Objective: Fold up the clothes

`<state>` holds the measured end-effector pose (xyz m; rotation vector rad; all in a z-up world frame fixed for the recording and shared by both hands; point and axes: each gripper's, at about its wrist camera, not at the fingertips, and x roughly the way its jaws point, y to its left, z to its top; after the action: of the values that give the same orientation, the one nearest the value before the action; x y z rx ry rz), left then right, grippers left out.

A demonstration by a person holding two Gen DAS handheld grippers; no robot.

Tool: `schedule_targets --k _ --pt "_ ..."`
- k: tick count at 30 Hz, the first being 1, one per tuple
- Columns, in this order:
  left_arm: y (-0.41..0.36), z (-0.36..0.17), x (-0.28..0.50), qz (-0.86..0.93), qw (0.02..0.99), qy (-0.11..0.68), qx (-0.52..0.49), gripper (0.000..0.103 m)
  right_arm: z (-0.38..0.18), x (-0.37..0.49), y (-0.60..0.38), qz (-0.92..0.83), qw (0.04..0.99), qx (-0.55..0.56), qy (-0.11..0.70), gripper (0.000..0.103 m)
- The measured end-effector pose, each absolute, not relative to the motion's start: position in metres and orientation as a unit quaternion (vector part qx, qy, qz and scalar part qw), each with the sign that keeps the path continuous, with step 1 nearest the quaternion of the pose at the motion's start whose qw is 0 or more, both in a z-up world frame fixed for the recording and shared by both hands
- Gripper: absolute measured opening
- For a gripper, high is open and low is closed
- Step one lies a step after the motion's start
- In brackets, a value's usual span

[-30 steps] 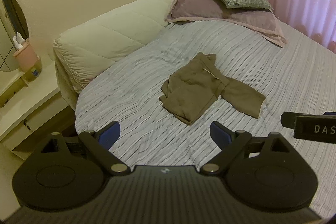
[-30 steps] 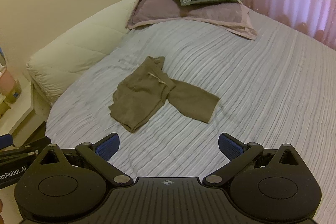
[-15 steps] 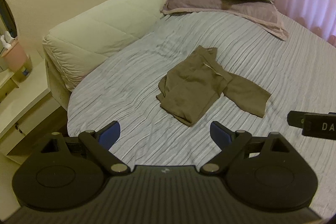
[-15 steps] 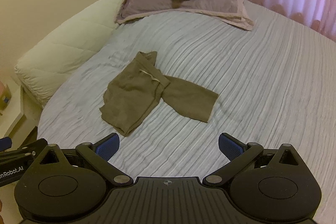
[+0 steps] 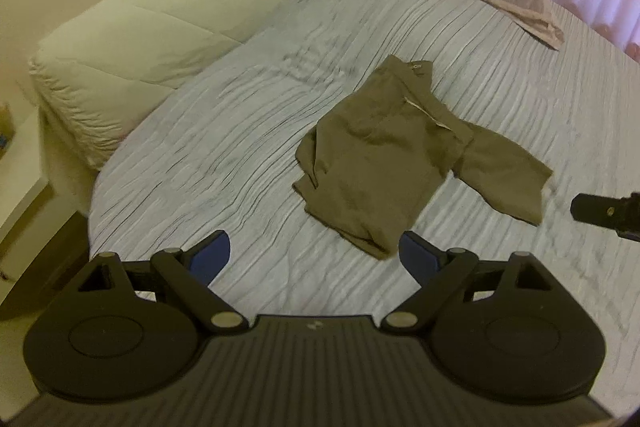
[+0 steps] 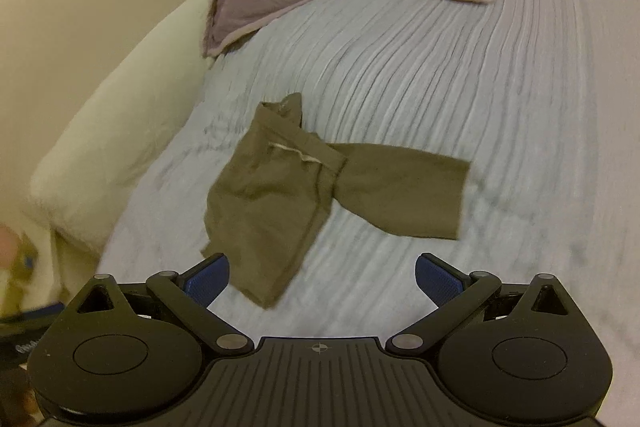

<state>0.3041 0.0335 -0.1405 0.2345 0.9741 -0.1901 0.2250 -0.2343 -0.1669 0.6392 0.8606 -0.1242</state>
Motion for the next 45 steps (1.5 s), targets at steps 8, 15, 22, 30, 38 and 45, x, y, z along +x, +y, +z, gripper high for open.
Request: schedule_targets --k 8,15,22,30,38,45 --pt "0.034 -0.18 0.385 -0.125 0.861 0.481 0.111 0.082 -0.214 0.283 -0.244 -0.074 0.835 0.368 0.403 0.067" --pt "0.028 -0.218 0.452 -0.144 0.85 0.495 0.111 0.082 -0.251 0.329 -0.247 -0.096 0.828 0.375 0.406 0.044" --pt "0.02 -0.251 0.508 -0.169 0.842 0.497 0.121 0.082 -0.289 0.357 -0.26 -0.147 0.801 0.406 0.414 0.053" --pt "0.002 -0.305 0.561 -0.221 0.827 0.503 0.116 0.082 -0.311 0.379 -0.261 -0.154 0.823 0.397 0.376 0.071" --pt "-0.004 -0.311 0.545 -0.285 0.811 0.503 0.089 0.012 -0.295 0.361 -0.263 -0.117 0.84 0.399 0.348 0.004" --pt "-0.02 -0.217 0.459 -0.374 0.818 0.433 0.06 0.009 -0.194 0.254 -0.292 -0.134 0.875 0.405 0.229 0.004"
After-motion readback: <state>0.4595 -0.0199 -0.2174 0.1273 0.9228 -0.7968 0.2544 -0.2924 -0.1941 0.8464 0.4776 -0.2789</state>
